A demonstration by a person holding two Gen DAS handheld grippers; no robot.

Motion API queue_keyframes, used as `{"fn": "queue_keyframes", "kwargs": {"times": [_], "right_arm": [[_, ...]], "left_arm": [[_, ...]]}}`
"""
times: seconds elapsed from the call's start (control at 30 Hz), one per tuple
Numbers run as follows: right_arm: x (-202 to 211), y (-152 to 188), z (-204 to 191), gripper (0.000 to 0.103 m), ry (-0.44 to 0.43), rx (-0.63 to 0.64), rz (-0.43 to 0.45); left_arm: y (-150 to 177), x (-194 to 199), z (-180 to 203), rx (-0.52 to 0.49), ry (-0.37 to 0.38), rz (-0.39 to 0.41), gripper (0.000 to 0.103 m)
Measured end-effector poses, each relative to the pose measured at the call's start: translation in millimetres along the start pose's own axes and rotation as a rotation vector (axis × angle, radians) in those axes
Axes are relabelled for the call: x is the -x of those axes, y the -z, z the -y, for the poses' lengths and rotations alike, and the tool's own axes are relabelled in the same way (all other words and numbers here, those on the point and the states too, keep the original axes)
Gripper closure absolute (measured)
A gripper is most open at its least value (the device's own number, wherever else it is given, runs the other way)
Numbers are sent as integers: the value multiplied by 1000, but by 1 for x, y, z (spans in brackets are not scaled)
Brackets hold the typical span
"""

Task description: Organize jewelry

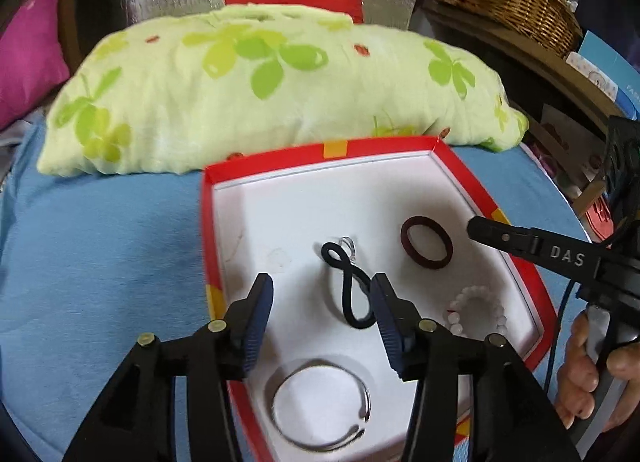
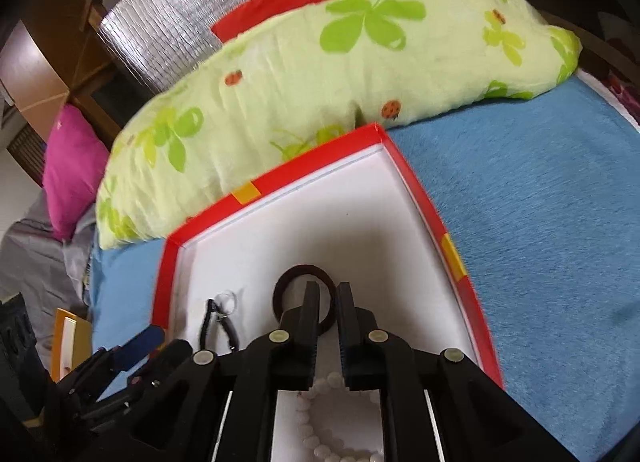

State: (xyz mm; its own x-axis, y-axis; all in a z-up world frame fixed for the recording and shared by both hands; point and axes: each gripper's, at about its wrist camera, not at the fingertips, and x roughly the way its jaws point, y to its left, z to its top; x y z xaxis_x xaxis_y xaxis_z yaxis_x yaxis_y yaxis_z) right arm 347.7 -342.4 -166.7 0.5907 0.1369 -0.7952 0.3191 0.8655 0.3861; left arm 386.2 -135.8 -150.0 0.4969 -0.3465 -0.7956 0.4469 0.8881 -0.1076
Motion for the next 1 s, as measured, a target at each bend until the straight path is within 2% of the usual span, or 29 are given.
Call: {"fn": "queue_keyframes", "kwargs": {"times": [0.3, 0.47, 0.6, 0.63, 0.8, 1.0], "right_arm": [[40, 23, -2, 92, -23, 74, 6], [66, 52, 2, 91, -34, 114, -11], [89, 79, 9, 78, -49, 135, -23], [94, 85, 10, 78, -51, 143, -24], [121, 124, 22, 78, -85, 146, -54], [143, 158, 27, 78, -114, 165, -72]], "left_arm": [[21, 39, -5, -14, -92, 18, 46], [51, 70, -5, -12, -129, 38, 45], [90, 88, -4, -29, -168, 25, 42], [97, 89, -3, -28, -176, 16, 42], [138, 103, 7, -35, -187, -14, 42], [167, 118, 21, -26, -152, -21, 42]]}}
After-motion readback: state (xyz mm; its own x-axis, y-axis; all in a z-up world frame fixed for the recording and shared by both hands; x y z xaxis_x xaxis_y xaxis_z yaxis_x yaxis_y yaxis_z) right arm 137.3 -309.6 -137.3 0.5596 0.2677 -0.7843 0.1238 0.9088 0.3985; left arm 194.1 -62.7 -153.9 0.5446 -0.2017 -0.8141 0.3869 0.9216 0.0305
